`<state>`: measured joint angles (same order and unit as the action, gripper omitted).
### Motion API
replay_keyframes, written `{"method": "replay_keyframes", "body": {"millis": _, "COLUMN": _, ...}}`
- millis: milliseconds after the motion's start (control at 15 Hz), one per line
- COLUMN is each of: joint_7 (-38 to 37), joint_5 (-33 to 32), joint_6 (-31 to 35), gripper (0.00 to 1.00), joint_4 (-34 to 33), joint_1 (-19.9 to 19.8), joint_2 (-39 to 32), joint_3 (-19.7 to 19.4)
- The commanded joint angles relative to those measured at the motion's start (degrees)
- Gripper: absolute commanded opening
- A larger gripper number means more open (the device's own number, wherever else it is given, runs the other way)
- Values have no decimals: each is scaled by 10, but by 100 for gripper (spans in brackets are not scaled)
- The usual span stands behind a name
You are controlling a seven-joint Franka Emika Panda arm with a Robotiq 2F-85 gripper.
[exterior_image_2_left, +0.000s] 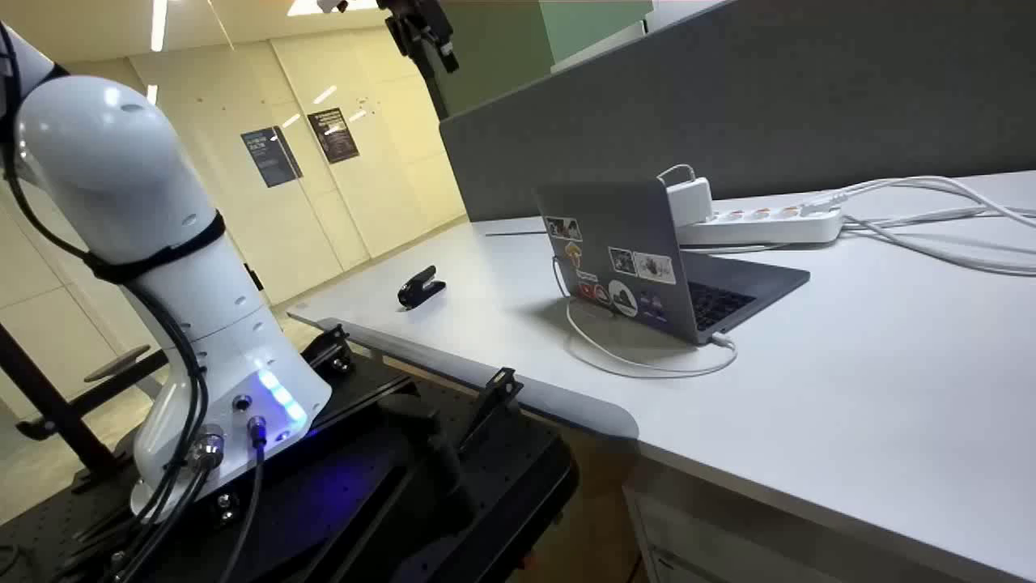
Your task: Close the laptop
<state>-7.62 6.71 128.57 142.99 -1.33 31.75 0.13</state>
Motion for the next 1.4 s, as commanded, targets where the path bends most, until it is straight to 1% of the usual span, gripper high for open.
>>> {"method": "replay_keyframes", "body": {"millis": 0, "joint_7": 0, "joint_5": 0, "joint_6": -1, "gripper": 100, "joint_4": -1, "joint_1": -1, "joint_2": 0, "joint_3": 0}}
{"method": "replay_keyframes", "body": {"millis": 667, "joint_7": 0, "joint_5": 0, "joint_6": -1, "gripper": 100, "joint_4": -1, "joint_1": -1, "joint_2": 0, "joint_3": 0}}
{"method": "replay_keyframes", "body": {"millis": 733, "joint_7": -5, "joint_5": -6, "joint_6": 10, "gripper": 100, "joint_4": 3, "joint_1": -4, "joint_2": -1, "joint_3": 5}}
{"method": "replay_keyframes", "body": {"millis": 1067, "joint_7": -24, "joint_5": -3, "joint_6": 53, "gripper": 100, "joint_4": 39, "joint_1": -8, "joint_2": -2, "joint_3": 13}}
{"method": "replay_keyframes", "body": {"millis": 1333, "joint_7": -13, "joint_5": 11, "joint_6": 82, "gripper": 100, "joint_4": 87, "joint_1": -9, "joint_2": -10, "joint_3": -1}}
